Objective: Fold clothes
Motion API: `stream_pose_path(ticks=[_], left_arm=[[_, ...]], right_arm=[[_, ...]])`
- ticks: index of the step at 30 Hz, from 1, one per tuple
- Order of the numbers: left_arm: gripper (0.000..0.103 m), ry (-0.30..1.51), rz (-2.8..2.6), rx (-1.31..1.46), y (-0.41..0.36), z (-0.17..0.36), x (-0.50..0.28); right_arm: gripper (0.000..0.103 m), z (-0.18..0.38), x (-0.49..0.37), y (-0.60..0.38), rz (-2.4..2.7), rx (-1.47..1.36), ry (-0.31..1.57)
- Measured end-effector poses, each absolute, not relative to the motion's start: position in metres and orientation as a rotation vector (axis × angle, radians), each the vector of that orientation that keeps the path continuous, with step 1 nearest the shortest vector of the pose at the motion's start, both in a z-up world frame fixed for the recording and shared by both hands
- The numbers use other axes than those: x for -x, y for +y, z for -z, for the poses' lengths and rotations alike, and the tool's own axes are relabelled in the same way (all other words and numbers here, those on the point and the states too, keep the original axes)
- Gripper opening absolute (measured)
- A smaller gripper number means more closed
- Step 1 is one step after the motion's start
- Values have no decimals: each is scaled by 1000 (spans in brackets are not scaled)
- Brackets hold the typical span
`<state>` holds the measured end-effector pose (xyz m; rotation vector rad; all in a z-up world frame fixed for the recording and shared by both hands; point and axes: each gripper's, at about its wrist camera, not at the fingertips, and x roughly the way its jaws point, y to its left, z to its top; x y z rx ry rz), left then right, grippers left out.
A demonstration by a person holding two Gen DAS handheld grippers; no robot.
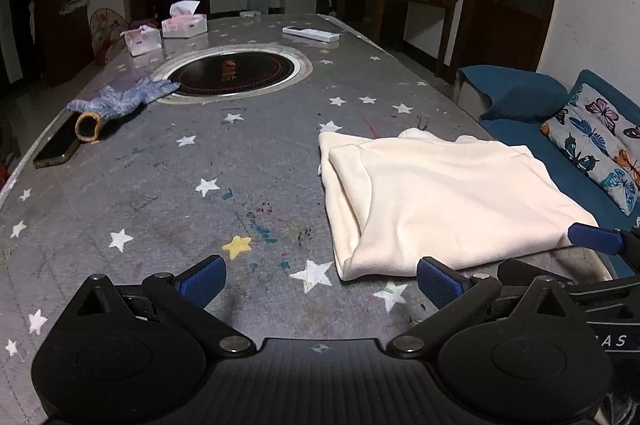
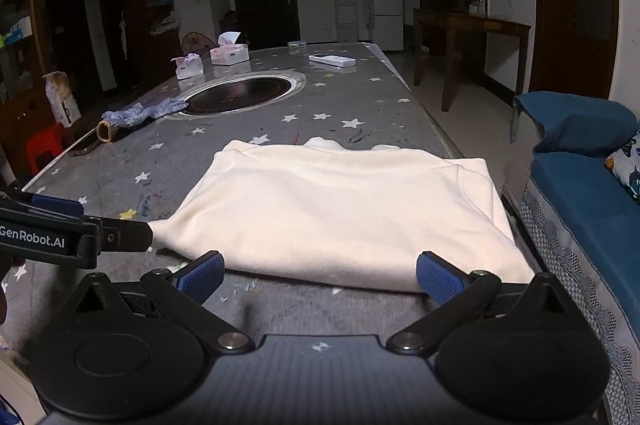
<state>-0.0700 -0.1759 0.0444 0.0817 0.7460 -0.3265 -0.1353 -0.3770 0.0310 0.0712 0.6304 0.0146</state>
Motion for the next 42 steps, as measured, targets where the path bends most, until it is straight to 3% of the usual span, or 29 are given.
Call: stream_pose_path(ticks=[42], left_arm=[[103, 695, 312, -120, -169, -56, 120]], right_arm=[[103, -41, 176, -363, 1, -48, 608]])
